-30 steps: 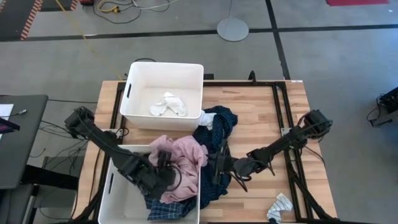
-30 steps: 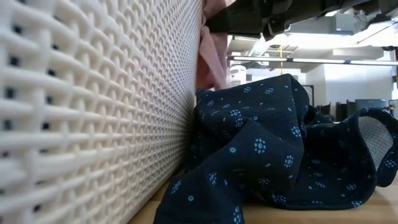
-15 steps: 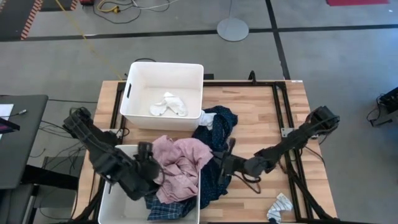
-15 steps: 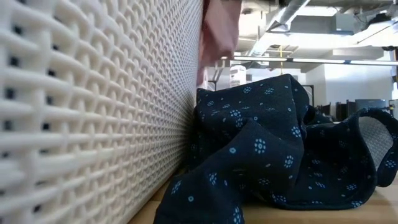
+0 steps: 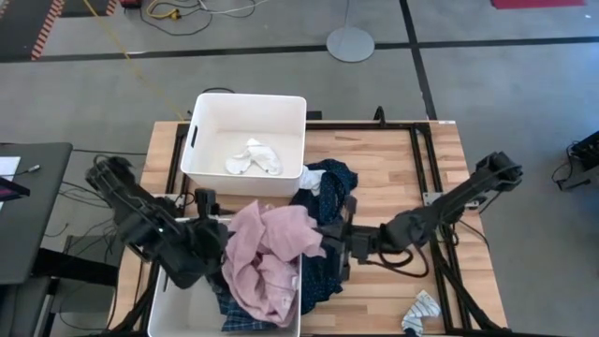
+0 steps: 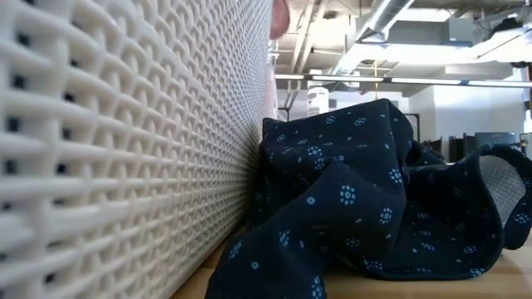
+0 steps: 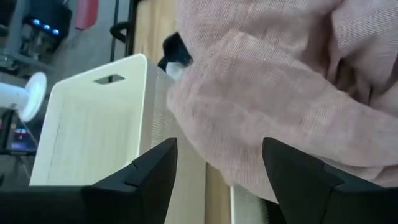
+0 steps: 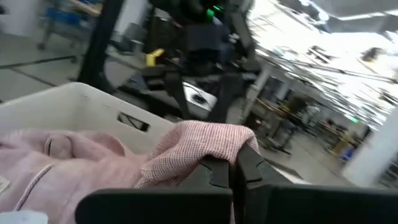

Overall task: Sort clothes
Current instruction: Put the pink shirt into the bottom white laundry organizer

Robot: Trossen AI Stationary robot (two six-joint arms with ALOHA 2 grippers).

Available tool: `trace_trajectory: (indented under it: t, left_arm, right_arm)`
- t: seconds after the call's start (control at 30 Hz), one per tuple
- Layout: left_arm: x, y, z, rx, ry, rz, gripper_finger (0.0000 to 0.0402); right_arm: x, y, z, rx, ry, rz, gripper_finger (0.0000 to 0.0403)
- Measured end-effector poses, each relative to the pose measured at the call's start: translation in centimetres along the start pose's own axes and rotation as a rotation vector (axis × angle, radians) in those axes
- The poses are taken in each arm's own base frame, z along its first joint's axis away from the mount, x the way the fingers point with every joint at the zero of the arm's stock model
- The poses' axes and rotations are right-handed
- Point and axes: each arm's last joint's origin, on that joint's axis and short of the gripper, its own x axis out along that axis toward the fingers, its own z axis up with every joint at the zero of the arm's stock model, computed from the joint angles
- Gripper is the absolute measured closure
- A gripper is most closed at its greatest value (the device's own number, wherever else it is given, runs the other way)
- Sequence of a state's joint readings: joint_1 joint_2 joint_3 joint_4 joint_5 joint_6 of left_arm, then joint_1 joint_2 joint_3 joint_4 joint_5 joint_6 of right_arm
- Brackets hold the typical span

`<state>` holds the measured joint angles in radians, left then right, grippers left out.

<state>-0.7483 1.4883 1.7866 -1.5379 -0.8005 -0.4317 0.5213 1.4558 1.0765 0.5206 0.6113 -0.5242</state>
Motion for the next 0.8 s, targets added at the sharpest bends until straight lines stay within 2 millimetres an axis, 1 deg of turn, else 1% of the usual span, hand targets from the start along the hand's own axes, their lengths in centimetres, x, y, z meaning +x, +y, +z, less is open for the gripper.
trace_trajectory:
  t: [0.1, 0.2, 0.3, 0.4, 0.53, 0.63, 0.7, 0.8]
  left_arm:
    - [-0.4, 0.2, 0.6, -0.018, -0.072, -0.03, 0.017]
    - [-1.0, 0.0, 1.9, -0.036, -0.192, -0.113, 0.0169]
    - [-1.9, -0.4, 3.1, -0.047, -0.314, -0.232, 0.016]
    - [-1.9, -0.6, 3.3, -0.033, -0.332, -0.228, 0.0136]
    - [-0.9, -0.3, 3.0, -0.035, -0.286, -0.161, 0.0093]
    - [0.6, -0.3, 2.8, -0.034, -0.244, -0.131, 0.0066]
    - [1.7, -0.4, 2.6, -0.035, -0.215, -0.111, 0.0054]
    - [3.5, -0.9, 3.0, -0.001, -0.239, -0.149, 0.0046]
  right_arm:
    - [1.9, -0.5, 1.4, -0.017, -0.034, 0.093, 0.0403]
    - [4.2, -0.9, 2.3, -0.034, -0.057, 0.167, 0.0403]
    - [6.0, -0.8, 2.4, -0.087, -0.017, 0.184, 0.0403]
    - [7.1, -0.7, 2.4, -0.131, 0.003, 0.211, 0.0403]
    - [7.6, -0.3, 3.2, -0.14, -0.04, 0.248, 0.0403]
    - [7.4, -0.1, 4.0, -0.154, -0.072, 0.291, 0.0403]
    - [7.3, 0.0, 4.5, -0.151, -0.091, 0.3, 0.0403]
    - [7.2, 0.0, 5.0, -0.146, -0.109, 0.308, 0.0403]
